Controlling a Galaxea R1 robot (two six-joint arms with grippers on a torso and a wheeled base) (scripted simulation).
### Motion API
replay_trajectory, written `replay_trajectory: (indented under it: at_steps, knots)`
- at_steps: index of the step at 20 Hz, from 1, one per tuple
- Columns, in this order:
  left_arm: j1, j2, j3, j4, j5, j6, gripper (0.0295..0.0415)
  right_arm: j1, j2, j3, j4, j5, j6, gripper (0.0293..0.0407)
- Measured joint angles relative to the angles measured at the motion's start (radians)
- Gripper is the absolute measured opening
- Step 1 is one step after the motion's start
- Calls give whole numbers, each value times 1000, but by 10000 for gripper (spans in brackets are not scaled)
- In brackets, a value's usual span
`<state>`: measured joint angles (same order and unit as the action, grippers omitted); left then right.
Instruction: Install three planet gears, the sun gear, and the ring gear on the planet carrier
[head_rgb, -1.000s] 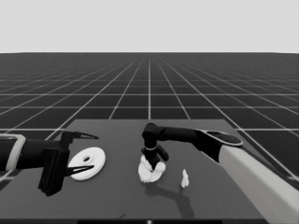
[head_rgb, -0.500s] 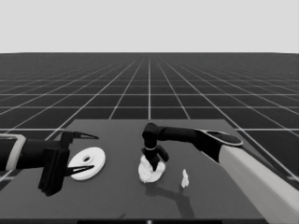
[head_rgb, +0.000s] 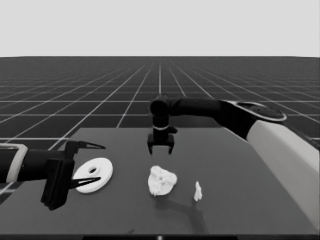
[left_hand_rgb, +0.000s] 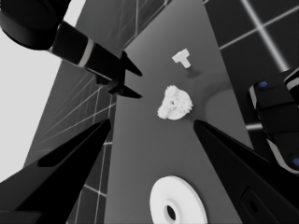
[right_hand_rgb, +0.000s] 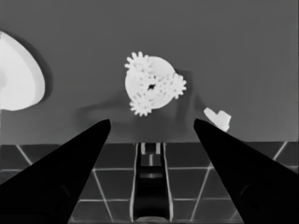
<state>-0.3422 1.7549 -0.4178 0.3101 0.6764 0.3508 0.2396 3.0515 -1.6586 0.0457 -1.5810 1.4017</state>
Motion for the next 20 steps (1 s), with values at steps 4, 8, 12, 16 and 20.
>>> replay_trajectory:
  at_steps: [4,8,12,16,20]
  knots:
    - [0,0,0,0,0,0,385,-458,-948,985,-590,318,-858,389]
    - [0,0,0,0,0,0,385,-580,-1255,1238,-725,391,-1059,385]
    - [8,28,-178,83,363,-483,408,-593,-1288,1268,-741,400,-1083,385]
    - [44,423,-932,-317,904,-1035,387,-594,-1292,1271,-743,401,-1085,385]
    - [60,508,-1134,-372,959,-1040,385,-594,-1292,1272,-743,401,-1086,385]
